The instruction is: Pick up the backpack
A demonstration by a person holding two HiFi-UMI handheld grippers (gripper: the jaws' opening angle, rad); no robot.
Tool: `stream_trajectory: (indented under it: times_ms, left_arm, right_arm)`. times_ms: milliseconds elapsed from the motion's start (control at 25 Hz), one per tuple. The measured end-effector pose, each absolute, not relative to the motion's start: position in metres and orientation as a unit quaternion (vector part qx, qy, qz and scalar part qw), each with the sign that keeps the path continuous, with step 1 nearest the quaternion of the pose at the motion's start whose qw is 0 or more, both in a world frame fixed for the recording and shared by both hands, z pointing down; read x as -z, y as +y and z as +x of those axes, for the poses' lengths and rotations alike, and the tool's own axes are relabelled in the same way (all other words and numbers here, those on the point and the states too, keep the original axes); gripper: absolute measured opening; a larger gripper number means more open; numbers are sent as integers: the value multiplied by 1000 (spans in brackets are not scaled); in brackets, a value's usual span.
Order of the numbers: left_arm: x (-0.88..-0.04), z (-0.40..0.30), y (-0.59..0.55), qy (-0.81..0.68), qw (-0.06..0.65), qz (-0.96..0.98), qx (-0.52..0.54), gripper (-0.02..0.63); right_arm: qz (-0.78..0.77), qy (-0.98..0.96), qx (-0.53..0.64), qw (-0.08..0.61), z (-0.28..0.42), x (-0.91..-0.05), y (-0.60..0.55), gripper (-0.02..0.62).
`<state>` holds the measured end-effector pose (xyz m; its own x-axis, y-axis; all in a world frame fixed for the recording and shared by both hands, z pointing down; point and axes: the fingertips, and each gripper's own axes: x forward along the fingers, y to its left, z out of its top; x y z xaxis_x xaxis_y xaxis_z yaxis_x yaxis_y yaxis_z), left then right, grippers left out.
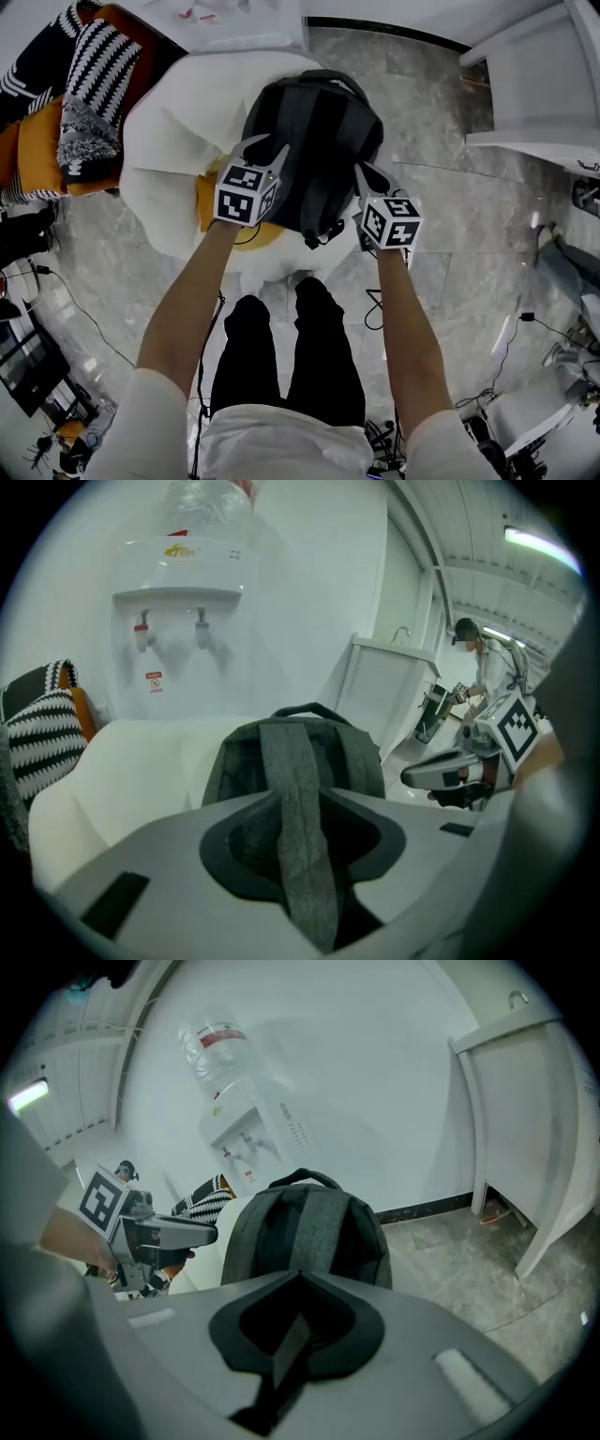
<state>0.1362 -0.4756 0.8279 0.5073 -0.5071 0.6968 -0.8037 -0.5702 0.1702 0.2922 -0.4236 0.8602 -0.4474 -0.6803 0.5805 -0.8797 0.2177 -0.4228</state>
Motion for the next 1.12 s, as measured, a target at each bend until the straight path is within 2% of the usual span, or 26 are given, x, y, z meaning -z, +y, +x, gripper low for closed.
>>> stream_trajectory:
  times_ms: [40, 80, 200, 400, 920, 1120]
  left_arm:
    - [-833, 136, -477, -396, 247, 830, -304, 124]
    - [-839, 135, -480, -399, 250, 828, -305, 146]
    - [-852, 129, -487, -402, 251, 823, -314, 176]
    - [-868, 127, -489, -391, 253, 824, -322, 227]
    - [-860, 147, -509, -359, 252, 851, -289, 256]
    - [-855, 157, -520, -352, 260, 856, -275, 256]
  right_arm:
    - [506, -769, -368, 135, 293, -865, -424, 7]
    - [503, -770, -370, 134, 293, -869, -425, 56]
    - [501, -772, -369, 129, 292, -880, -430, 67]
    - [500, -773, -369, 123, 290, -895, -435, 129]
    - [489, -792, -357, 78, 285, -886, -465, 222]
    - [484, -798, -354, 63, 283, -880, -481, 225]
